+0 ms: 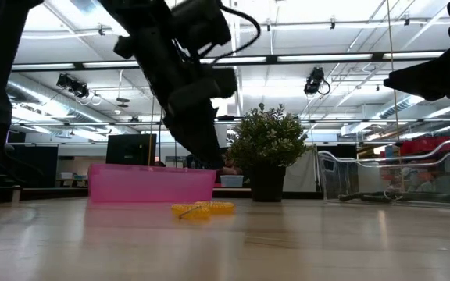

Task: Sort spring keychains
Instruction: Put the yellow spring keychain into the pink bin

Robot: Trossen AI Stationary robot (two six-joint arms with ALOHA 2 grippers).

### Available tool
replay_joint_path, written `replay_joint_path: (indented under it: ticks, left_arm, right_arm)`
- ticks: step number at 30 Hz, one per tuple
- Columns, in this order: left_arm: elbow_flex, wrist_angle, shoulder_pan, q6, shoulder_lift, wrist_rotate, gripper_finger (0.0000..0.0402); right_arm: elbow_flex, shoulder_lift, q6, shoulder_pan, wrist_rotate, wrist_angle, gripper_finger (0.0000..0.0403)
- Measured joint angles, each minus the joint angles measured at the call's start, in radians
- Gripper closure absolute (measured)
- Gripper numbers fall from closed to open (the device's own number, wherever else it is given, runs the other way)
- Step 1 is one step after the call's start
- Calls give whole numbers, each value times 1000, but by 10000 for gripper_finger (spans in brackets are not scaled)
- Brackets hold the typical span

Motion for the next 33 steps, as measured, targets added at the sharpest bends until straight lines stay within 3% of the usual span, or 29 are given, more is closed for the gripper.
replay_joint_path:
  ticks: [12,25,29,33]
  left_arm:
    - [22,-20,71,-6,154,114,204]
    - [25,-21,94,6,191,118,209]
    - [24,-24,94,83,193,129,259]
    - [47,-72,99,139,196,183,375]
  right_arm:
    - [0,0,0,0,0,0,180]
    - [0,0,0,0,0,0,180]
    - [0,0,0,0,0,0,180]
    - [0,0,0,0,0,0,180]
